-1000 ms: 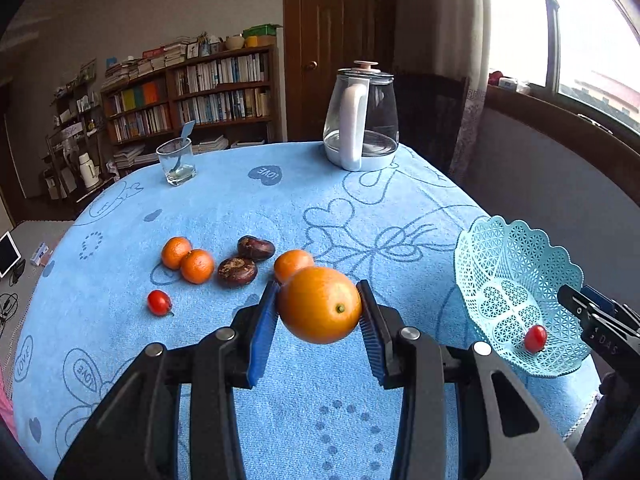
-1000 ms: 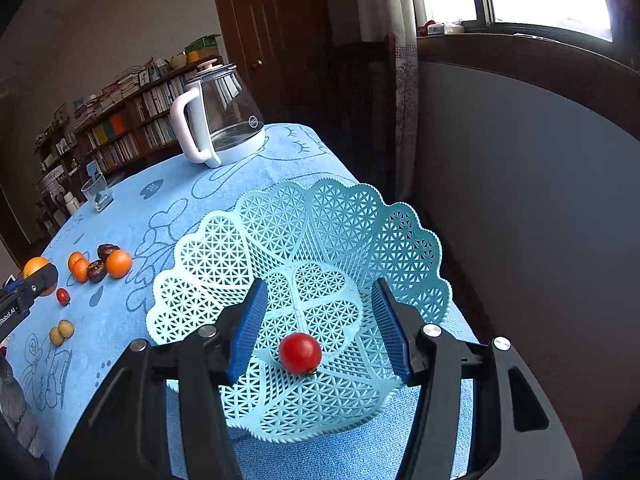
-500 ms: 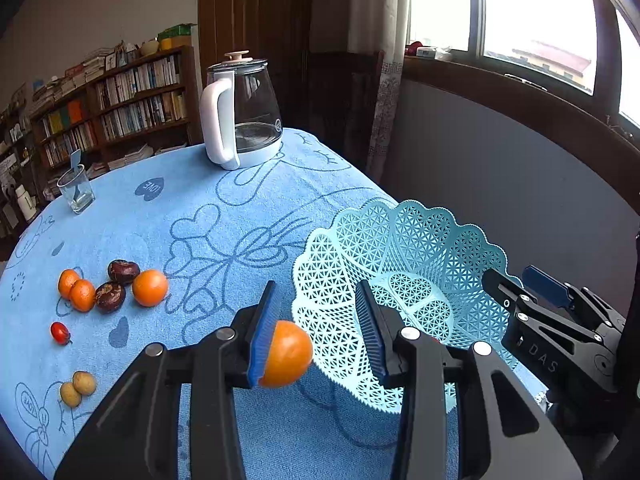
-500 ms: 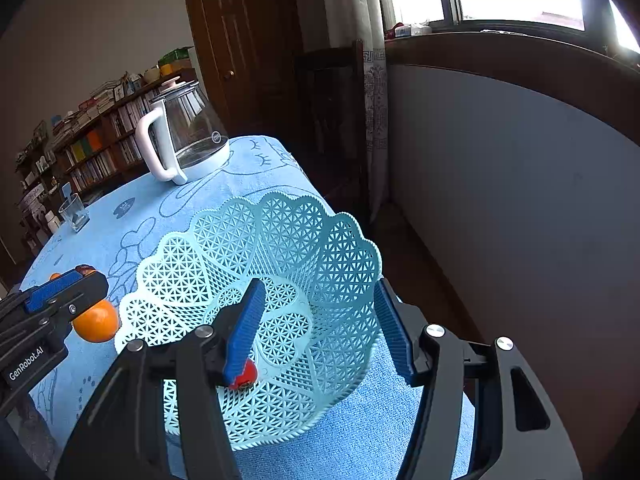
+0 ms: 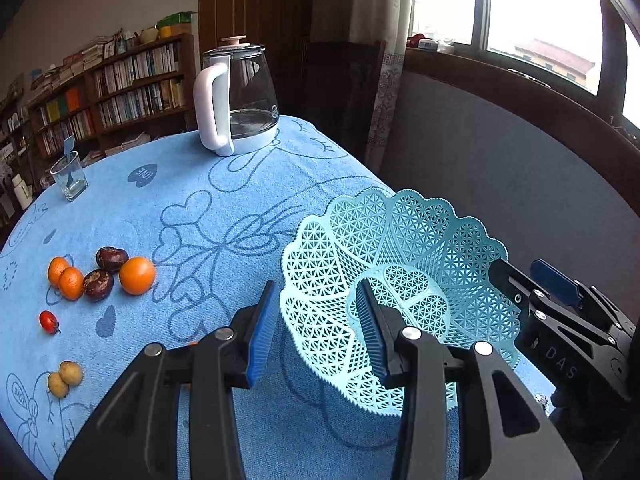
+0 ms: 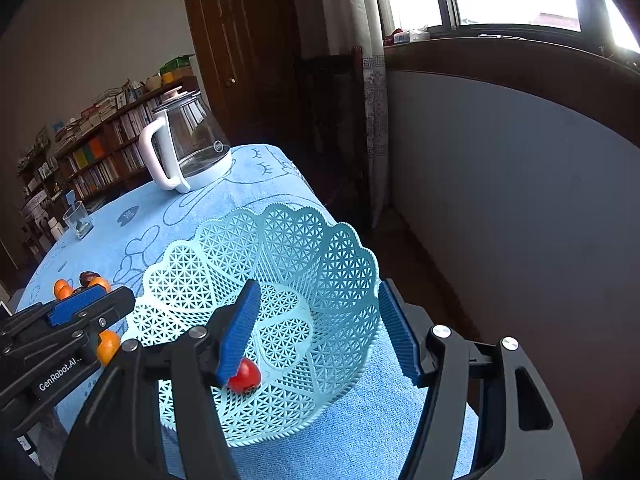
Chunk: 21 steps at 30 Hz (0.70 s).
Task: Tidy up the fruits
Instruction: 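Carry the orange to the blue basket and release it with the left tool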
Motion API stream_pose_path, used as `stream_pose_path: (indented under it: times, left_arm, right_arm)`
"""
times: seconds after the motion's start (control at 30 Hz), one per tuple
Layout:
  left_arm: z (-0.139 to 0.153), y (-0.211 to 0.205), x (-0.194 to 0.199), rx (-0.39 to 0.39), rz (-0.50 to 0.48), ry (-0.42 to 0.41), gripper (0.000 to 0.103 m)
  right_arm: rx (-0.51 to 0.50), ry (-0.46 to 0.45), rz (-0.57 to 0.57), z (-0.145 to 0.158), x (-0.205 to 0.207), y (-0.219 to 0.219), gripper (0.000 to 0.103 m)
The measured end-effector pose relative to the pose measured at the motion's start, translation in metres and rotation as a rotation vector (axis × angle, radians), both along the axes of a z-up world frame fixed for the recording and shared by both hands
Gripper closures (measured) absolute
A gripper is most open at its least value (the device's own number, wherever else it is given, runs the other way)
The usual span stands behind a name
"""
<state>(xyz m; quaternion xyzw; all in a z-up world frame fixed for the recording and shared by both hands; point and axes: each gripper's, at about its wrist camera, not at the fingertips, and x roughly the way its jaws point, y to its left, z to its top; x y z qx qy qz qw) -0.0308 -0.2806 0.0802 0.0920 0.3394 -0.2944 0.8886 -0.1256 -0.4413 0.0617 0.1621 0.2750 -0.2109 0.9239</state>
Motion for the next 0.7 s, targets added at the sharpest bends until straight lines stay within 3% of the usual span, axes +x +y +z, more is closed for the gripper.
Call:
stream_pose_path:
  times: [0.17,0.5,0.7]
  left_arm:
    - [-0.001,0.019,0.008,-0.017,0.043,0.014,0.04]
    - [-0.024,0.094,0.031,-0.027,0.168,0.128,0.037]
    - [-0.046,0.084,0.029,0.006,0.121,0.179,0.039]
  right_arm:
    - [0.009,-0.001,0.004,-0.001,0.001,0.0,0.04]
    - [0.044,-0.016,0.018,-0.002,0.0,0.0,0.04]
    - [0.038,-0.012,0.038,-0.003,0.002,0.006,0.04]
